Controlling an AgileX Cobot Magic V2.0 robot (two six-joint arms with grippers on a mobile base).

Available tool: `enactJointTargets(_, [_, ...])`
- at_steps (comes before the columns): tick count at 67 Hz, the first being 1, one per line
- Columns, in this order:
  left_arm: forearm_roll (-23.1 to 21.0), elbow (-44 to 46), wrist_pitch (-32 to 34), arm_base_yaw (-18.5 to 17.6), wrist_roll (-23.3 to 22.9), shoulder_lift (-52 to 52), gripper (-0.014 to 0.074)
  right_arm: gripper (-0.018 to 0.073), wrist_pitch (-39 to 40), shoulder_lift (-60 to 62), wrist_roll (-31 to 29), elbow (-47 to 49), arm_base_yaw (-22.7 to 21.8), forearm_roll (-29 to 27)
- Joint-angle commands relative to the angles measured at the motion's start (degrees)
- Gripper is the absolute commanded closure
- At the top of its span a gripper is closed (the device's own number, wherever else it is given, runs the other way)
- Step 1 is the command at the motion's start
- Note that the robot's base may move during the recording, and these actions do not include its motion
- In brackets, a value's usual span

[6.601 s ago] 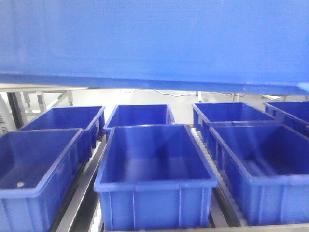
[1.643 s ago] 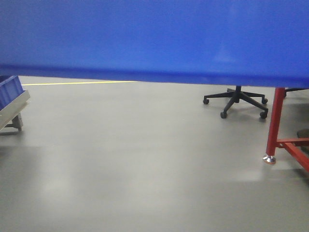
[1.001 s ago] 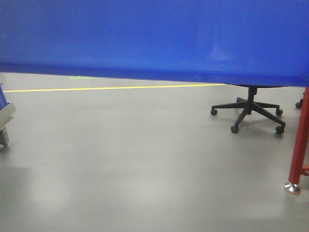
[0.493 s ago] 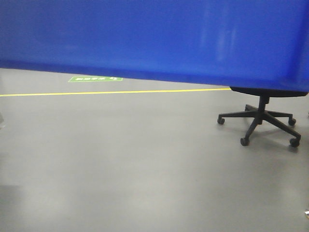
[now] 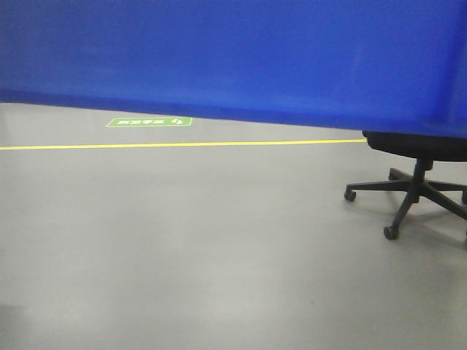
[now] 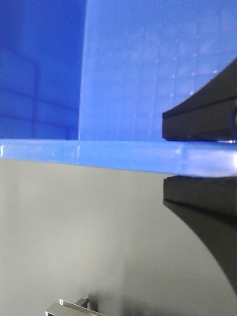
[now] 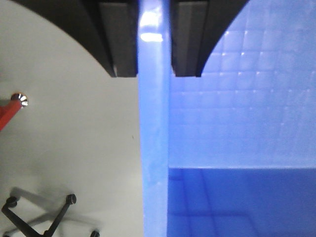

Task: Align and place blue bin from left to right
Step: 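Hold the blue bin with both grippers while turning across the floor, then carry the blue bin with both grippers toward the second bin rack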

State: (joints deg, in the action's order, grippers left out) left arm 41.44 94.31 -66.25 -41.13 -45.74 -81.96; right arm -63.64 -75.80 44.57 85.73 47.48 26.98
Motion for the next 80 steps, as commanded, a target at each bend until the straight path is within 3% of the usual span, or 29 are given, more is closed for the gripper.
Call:
enactJointTargets(1, [1.5,0.7,6.2,-0.8,-0.8,0.7,0.0707,0.0639,5.7,0.5,-0.1,0.6,0.7,-0.4])
enactJointTargets(80, [2.7,0.7,6.3,-0.8,-0.8,0.7,0.0707,0.0639,6.1,0.5,-0.1,0.6,0.7,-0.4])
